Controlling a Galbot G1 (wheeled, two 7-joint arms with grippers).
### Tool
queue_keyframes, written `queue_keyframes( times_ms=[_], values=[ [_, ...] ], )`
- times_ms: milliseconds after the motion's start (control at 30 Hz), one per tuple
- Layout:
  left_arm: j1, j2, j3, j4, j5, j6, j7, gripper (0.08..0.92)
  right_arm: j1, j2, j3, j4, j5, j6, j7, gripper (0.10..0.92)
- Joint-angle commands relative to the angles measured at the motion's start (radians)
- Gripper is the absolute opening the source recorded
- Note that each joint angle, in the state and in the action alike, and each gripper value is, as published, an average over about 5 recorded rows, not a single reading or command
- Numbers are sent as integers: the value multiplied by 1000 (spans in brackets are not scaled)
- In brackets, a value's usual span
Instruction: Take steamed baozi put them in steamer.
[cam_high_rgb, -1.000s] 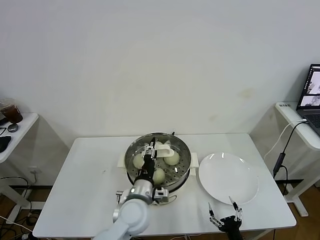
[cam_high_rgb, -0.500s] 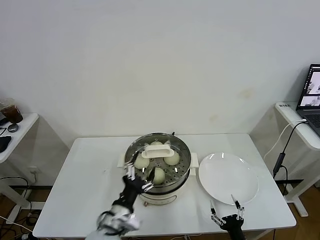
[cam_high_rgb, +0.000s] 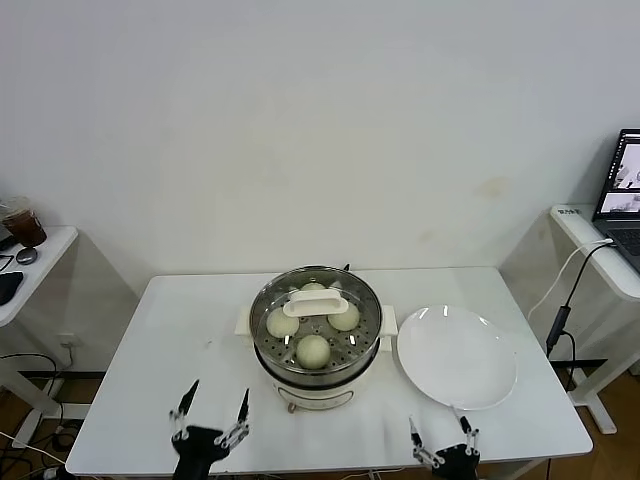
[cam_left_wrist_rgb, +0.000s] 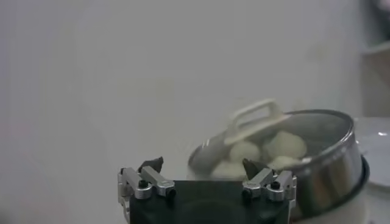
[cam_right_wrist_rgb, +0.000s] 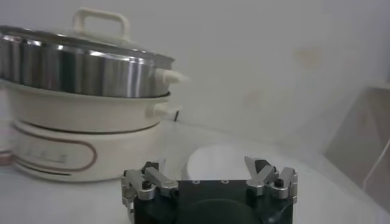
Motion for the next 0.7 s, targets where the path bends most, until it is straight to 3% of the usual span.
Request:
queue_keyframes(
  times_ms=[33,700],
  values=[
    [175,-76,-72,127,-201,-266,17,823,-69,-56,-83,47,45,-46,37,823],
    [184,-68,-71,128,-145,-235,68,823,-80,-54,-98,29,32,-25,34,823]
  ],
)
